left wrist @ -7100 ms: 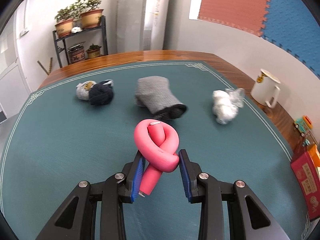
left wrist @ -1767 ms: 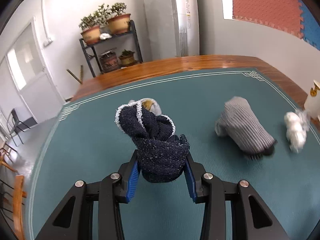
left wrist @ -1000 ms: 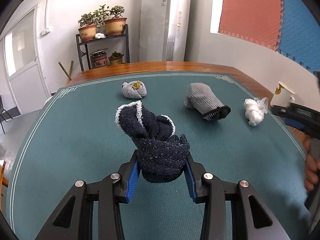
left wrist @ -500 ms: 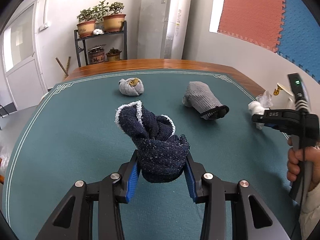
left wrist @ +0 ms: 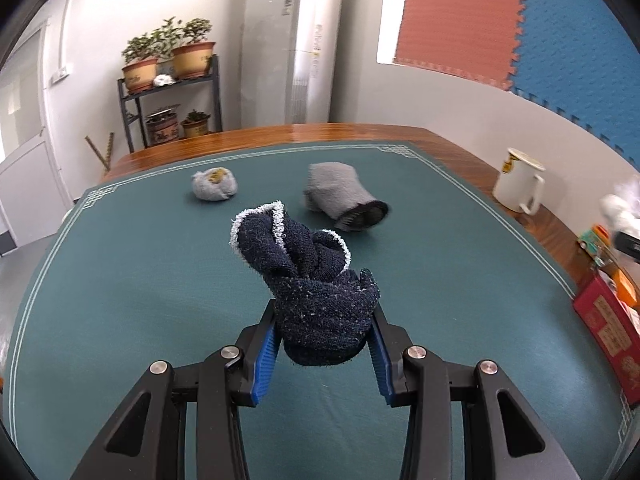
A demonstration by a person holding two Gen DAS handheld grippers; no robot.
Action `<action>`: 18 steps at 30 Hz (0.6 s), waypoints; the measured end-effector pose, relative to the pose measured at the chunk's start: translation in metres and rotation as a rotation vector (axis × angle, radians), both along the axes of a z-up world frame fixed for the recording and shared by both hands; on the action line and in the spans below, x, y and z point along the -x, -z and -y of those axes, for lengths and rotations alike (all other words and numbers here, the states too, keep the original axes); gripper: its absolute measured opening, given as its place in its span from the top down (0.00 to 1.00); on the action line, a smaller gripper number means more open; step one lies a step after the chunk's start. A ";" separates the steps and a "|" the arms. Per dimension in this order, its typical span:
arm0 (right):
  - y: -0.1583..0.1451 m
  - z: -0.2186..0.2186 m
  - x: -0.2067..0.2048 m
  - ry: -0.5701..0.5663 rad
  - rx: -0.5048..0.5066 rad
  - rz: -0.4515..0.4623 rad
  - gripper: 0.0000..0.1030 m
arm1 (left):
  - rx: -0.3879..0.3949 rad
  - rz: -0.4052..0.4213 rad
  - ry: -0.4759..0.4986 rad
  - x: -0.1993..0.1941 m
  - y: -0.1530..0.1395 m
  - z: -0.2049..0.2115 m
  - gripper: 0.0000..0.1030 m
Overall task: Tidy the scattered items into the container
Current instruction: 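Carry the navy sock and plastic bag to the tin and open both tools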
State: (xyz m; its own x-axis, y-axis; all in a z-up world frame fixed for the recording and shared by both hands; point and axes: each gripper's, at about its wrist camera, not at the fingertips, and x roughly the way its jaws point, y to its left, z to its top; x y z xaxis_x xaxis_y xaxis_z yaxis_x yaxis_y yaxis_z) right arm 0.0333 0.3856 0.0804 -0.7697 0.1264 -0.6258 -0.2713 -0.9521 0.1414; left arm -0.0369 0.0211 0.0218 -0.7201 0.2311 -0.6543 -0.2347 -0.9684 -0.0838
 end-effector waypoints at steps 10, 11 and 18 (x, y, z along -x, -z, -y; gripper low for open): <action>0.016 -0.116 -0.103 0.252 -0.065 0.096 0.74 | 0.020 0.002 0.143 -0.031 -0.018 -0.070 0.59; 0.019 -0.119 -0.106 0.252 -0.068 0.103 0.74 | 0.022 -0.001 0.163 -0.036 -0.021 -0.079 0.59; 0.028 -0.129 -0.120 0.229 -0.056 0.081 0.42 | 0.014 -0.008 0.333 -0.064 -0.047 -0.156 0.59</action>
